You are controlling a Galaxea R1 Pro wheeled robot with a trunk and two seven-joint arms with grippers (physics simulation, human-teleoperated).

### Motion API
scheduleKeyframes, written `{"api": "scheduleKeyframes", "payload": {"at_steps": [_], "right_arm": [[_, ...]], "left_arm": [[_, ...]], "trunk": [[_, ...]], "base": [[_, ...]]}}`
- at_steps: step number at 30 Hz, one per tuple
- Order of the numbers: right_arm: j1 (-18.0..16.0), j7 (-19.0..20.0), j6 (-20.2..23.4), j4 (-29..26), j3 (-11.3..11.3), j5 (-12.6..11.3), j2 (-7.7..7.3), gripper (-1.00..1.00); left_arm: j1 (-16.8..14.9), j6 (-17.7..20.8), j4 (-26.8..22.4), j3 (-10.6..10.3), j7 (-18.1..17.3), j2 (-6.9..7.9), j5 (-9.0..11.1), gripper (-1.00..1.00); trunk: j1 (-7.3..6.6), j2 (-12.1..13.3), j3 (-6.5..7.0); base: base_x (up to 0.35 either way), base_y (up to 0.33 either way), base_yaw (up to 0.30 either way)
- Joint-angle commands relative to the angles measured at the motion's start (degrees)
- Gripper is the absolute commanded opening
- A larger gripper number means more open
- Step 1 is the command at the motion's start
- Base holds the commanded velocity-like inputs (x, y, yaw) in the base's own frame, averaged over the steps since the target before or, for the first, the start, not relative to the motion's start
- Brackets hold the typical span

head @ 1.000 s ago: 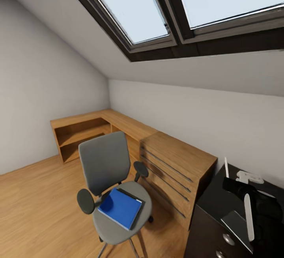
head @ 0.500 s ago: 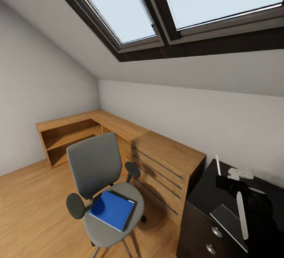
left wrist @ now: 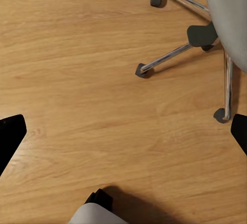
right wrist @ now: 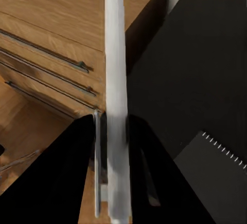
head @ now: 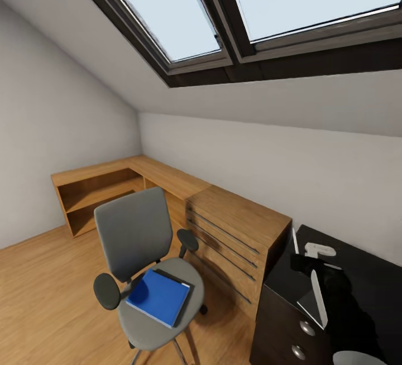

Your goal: In the bedroom, organize the workspace by keeping the computer under the desk, ensuring the monitor is on the desk, placing the keyboard on the desk next to the monitor, placing the mouse on the desk next to the keyboard, moving the folder from the swivel chair onto the desk next to the mouse, stacking the notebook on top of the folder with the pen on top of the notebook, and positioning the swivel chair next to the desk.

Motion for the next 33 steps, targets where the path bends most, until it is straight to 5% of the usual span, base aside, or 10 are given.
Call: {"api": "scheduleKeyframes", "payload": {"at_steps": [1, 2, 3, 6, 20, 33], "right_arm": [[-3.4, -2.1, -1.7, 4.5, -0.2, 0.5, -0.06, -1.00], [-6.9, -4.5, -3.6, 9.0, -0.3, 0.5, -0.13, -1.00], [-14.1, -9.2, -8.2, 20.1, -0.4, 0.5, -0.55, -1.00], [-19.1, -13.2, -11.7, 28.9, -0.5, 0.5, -1.05, -1.00], [-21.8, -18.2, -13.1, 44.5, -1.3, -0.5, -2.17, -1.00], [-21.9, -20.8, -13.1, 45.9, -8.9, -4.1, -2.57, -1.00]], "left_arm": [[0.0, 0.2, -0.2, -0.2, 0.5, 0.08, 0.3, 1.00], [0.0, 0.2, -0.2, -0.2, 0.5, 0.08, 0.3, 1.00], [0.0, 0.2, -0.2, -0.2, 0.5, 0.08, 0.3, 1.00], [0.0, 0.2, -0.2, -0.2, 0.5, 0.08, 0.3, 1.00], [0.0, 0.2, -0.2, -0.1, 0.3, 0.08, 0.3, 1.00], [0.0, 0.1, -0.2, -0.1, 0.3, 0.08, 0.4, 1.00]], "trunk": [[0.02, -0.1, -0.09], [0.02, -0.1, -0.09], [0.02, -0.1, -0.09], [0.02, -0.1, -0.09], [0.02, -0.1, -0.09], [0.02, -0.1, -0.09]], "base": [[0.000, 0.000, 0.000], [0.000, 0.000, 0.000], [0.000, 0.000, 0.000], [0.000, 0.000, 0.000], [0.000, 0.000, 0.000], [0.000, 0.000, 0.000]]}}
